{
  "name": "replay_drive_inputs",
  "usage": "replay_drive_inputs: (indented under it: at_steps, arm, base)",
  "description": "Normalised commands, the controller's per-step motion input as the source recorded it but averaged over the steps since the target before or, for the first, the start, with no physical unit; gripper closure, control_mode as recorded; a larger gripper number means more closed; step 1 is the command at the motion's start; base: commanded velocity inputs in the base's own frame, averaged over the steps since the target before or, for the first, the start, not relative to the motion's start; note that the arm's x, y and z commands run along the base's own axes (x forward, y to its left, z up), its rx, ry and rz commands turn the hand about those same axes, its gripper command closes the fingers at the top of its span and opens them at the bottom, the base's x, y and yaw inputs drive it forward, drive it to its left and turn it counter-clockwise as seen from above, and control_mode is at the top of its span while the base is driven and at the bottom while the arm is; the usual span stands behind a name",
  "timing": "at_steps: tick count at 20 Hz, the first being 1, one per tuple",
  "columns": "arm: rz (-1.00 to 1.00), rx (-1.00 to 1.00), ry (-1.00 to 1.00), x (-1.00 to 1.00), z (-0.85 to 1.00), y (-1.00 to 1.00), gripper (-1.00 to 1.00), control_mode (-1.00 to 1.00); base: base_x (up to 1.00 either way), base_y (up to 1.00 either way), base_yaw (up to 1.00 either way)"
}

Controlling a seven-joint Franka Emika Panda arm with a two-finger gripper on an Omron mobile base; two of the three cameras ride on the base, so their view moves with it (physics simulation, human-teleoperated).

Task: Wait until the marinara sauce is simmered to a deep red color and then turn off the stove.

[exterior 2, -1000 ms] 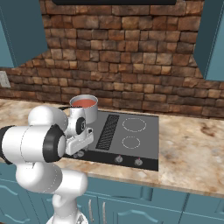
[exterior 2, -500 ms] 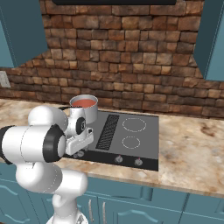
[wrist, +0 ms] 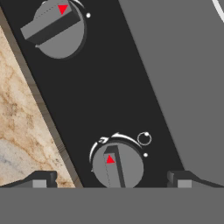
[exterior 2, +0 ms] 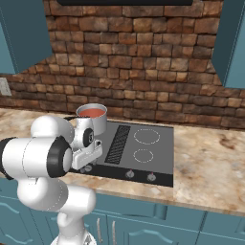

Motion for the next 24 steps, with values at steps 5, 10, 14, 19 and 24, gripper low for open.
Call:
replay_drive_inputs:
  at_steps: [5, 10, 14, 19, 24]
  arm:
    - [0.0, 0.0, 0.0, 0.0, 0.0, 0.0, -1.0, -1.0]
    - [0.0, 0.0, 0.0, 0.0, 0.0, 0.0, -1.0, -1.0]
    - [0.0, 0.0, 0.0, 0.0, 0.0, 0.0, -1.0, -1.0]
    - [0.0, 0.0, 0.0, 0.0, 0.0, 0.0, -1.0, -1.0]
    - [0.0, 0.0, 0.0, 0.0, 0.0, 0.0, -1.0, -1.0]
  base:
    - [0.0, 0.0, 0.0]
    - [0.0, 0.0, 0.0]
    - [0.0, 0.0, 0.0]
    - [0.0, 0.0, 0.0]
    - [0.0, 0.0, 0.0]
